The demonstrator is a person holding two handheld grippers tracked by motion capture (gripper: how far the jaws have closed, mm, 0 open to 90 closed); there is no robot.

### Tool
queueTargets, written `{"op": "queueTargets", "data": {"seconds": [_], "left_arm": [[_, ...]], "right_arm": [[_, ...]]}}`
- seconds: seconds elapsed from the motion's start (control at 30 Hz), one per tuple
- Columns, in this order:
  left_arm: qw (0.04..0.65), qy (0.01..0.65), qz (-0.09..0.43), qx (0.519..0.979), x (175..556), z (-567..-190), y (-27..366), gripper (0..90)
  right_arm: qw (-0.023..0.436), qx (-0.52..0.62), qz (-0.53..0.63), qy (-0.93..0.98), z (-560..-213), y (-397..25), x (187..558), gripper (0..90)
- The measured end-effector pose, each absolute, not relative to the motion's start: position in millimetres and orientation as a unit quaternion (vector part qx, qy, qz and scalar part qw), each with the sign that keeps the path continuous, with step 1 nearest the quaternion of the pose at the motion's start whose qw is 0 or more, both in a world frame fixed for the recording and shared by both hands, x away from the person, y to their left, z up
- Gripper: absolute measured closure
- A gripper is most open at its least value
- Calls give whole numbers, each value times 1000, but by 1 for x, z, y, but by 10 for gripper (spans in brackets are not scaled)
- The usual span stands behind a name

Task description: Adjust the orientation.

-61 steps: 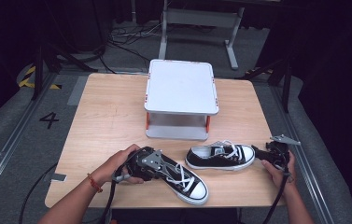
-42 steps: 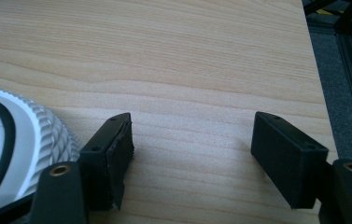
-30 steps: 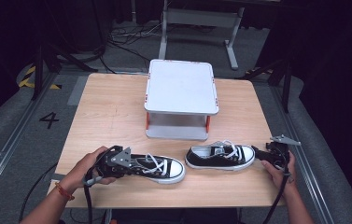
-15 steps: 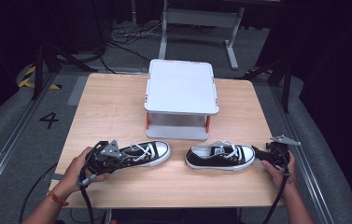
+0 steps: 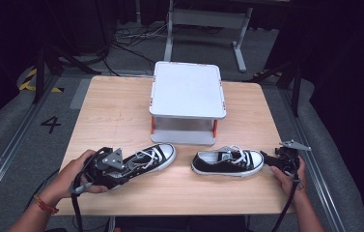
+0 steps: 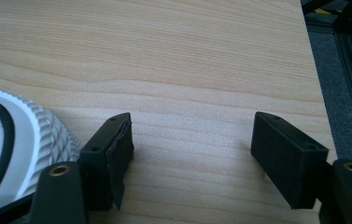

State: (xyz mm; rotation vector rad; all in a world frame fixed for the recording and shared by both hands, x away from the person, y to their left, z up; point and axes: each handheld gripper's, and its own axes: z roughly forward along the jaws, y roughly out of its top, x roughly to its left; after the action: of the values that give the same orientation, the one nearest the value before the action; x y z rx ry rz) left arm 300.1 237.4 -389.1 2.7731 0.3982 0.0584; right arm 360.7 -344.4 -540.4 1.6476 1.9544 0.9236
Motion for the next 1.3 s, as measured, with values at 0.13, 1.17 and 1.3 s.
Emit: {"op": "queueTargets", "data": {"seconds": [0.13, 1.17, 1.3], "left_arm": [[132, 128, 10, 983, 302, -387, 250, 479], [116, 29, -65, 991, 286, -404, 198, 794], [110, 27, -69, 991, 285, -402, 192, 739]], "right_arm": [[210, 593, 332, 703, -540, -344, 361, 301], [210, 593, 332, 703, -540, -344, 361, 301], [210, 593, 332, 703, -540, -344, 361, 301]]}}
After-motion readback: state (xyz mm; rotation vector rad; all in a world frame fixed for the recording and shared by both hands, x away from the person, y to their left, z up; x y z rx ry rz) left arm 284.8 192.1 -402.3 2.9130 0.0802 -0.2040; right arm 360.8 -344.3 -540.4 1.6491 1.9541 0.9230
